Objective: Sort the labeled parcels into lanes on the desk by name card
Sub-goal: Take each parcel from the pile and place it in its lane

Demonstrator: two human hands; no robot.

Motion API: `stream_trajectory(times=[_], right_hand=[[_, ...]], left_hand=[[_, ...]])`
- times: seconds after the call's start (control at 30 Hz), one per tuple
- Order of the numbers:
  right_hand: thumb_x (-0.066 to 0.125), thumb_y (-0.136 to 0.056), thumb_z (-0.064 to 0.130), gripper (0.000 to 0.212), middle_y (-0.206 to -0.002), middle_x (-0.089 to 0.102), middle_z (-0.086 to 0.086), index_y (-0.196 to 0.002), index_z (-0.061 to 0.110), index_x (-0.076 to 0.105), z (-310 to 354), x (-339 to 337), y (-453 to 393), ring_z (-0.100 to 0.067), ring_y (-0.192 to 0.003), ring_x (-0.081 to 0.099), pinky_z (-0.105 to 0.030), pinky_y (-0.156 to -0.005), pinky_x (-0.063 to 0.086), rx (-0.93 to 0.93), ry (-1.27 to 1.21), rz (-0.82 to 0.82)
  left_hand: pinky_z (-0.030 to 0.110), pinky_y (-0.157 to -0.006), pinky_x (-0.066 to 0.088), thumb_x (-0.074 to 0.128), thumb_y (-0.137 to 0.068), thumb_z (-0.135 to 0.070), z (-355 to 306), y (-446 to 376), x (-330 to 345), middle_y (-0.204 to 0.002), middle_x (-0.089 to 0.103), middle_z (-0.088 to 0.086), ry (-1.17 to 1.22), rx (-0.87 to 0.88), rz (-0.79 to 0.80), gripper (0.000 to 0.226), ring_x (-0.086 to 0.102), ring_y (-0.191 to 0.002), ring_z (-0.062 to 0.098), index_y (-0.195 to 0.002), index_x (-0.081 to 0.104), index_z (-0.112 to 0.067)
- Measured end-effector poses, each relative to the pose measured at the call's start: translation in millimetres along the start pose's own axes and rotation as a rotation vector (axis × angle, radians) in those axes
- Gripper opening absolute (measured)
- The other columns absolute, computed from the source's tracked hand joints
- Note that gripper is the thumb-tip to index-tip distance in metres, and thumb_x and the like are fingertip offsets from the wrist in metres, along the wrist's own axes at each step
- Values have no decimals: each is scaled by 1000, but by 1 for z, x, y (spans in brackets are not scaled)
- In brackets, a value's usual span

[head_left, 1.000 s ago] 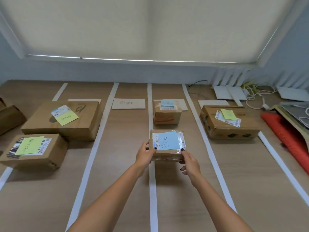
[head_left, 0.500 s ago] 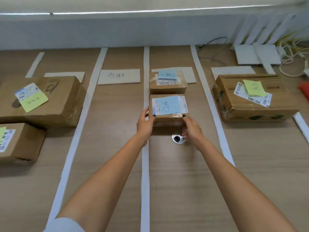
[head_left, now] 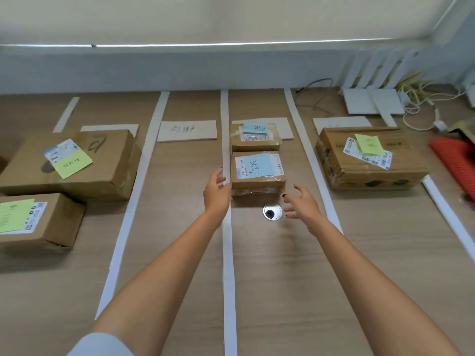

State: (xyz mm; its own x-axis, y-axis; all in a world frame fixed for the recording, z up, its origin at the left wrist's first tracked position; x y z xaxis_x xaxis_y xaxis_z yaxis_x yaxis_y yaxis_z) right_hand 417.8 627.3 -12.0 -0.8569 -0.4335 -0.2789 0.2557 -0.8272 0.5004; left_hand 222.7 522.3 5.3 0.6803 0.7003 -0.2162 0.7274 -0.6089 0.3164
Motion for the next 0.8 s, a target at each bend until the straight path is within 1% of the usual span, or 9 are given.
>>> stream_trajectory(times=[0.07, 0.1, 0.2, 0.3, 0.33, 0.43, 0.53, 0.63, 0.8], right_hand=[[58, -87, 18, 56, -114, 59, -11, -140, 18, 38, 10, 2, 19, -22, -98, 57, -32, -78, 49, -54, 68, -4], [58, -87, 16, 54, -112, 59, -9, -138, 17, 41, 17, 5, 29, -20, -98, 56, -29, -79, 47, -88, 86, 4], [58, -86, 8, 48, -113, 60, -8, -132, 16, 47, 40, 19, 63, -12, -88, 57, -18, -67, 43, -196, 95, 30], [59, -86, 5, 53, -120, 55, -7, -135, 15, 44, 58, 39, 99, -16, -102, 55, -19, -72, 44, -287, 114, 46], [59, -86, 4, 54, -123, 53, -7, -136, 16, 43, 62, 47, 111, -16, -105, 53, -16, -69, 44, -312, 122, 54], [60, -84, 1, 57, -125, 52, -6, -136, 17, 42, 74, 73, 147, -15, -106, 52, -10, -66, 42, -388, 171, 64], [62, -83, 0, 58, -127, 52, -8, -134, 17, 43, 85, 108, 183, -19, -113, 52, -20, -80, 47, -464, 226, 53], [63, -81, 0, 59, -128, 52, -9, -134, 17, 44, 92, 151, 221, -22, -119, 49, -28, -90, 45, -535, 270, 36], [65, -79, -3, 66, -132, 49, -9, -137, 17, 41, 110, 240, 292, -21, -120, 47, -26, -85, 45, -567, 259, 13]], left_hand=[[16, -76, 42, 54, -92, -11, -11, 14, -9, -128, 54, 5, -30, 41, 58, 48, 50, -109, 15, -138, 43, -21], [15, -75, 42, 55, -91, -10, -16, 21, -14, -127, 55, 5, -42, 61, 86, 49, 50, -107, 14, -138, 43, -20], [21, -84, 43, 58, -89, -8, -30, 43, -35, -129, 54, 4, -74, 111, 139, 54, 49, -109, 13, -139, 42, -21], [26, -90, 44, 58, -87, -4, -40, 63, -63, -132, 52, 4, -108, 167, 164, 57, 49, -114, 16, -139, 41, -22], [26, -90, 43, 59, -87, -3, -43, 70, -75, -133, 51, 4, -119, 185, 173, 58, 49, -116, 17, -139, 40, -22], [26, -88, 44, 59, -86, -2, -47, 88, -111, -135, 49, 3, -149, 225, 201, 62, 47, -120, 19, -141, 39, -22], [28, -91, 47, 61, -84, -1, -47, 103, -157, -136, 48, 4, -195, 283, 219, 63, 47, -122, 20, -140, 39, -22], [30, -94, 45, 62, -85, -3, -42, 115, -214, -136, 47, 6, -216, 328, 235, 63, 46, -123, 21, -141, 38, -20], [36, -98, 47, 65, -83, -3, -43, 132, -328, -136, 48, 9, -234, 389, 268, 66, 49, -121, 24, -141, 37, -17]])
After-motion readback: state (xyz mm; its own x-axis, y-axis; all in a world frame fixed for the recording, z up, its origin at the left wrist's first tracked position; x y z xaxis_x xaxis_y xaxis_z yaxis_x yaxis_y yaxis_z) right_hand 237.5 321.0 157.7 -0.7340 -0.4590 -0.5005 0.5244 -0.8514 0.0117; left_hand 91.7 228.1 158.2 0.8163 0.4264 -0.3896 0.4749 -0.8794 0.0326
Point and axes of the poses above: each hand's wrist, its own y-axis away from the middle knuckle, its own x-axis out of the palm, z = x × y, the point moved 4 cm from there along -y, towards the middle knuckle
